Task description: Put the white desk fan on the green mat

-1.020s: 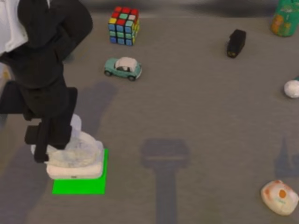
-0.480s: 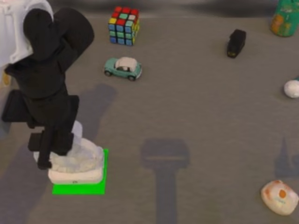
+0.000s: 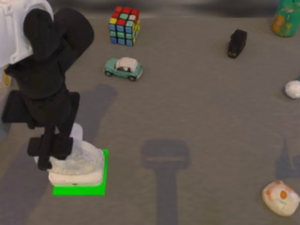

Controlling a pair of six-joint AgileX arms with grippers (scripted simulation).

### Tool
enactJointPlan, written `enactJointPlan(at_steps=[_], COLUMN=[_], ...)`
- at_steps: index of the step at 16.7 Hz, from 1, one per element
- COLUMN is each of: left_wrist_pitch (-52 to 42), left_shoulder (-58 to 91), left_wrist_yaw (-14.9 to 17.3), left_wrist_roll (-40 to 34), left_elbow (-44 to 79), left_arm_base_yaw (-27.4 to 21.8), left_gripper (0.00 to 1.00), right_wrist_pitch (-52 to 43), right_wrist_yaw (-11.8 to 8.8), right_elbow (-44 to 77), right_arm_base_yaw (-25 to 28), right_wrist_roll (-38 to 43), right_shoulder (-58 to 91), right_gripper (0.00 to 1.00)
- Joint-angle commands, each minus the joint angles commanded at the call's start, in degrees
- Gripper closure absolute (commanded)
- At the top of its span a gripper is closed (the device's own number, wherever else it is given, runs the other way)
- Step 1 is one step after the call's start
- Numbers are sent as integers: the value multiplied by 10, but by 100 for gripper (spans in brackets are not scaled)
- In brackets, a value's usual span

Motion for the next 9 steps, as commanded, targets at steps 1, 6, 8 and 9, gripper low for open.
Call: enactJointPlan(at_steps=[1,6,8,9], left_wrist_pitch=[0,0,0,0], left_shoulder=[0,0,0,0], left_wrist_yaw=[0,0,0,0], left_wrist_roll=[0,0,0,0], left_elbow=[0,0,0,0], left_arm_base_yaw=[0,0,0,0], left_gripper=[17,0,0,0], right_wrist_pitch=[0,0,0,0], right_wrist_yaw=[0,0,0,0], right_elbow=[0,0,0,0], right_arm_base_yaw=[0,0,0,0], right_wrist_roll=[0,0,0,0], right_shoulder=[0,0,0,0], right_gripper=[0,0,0,0])
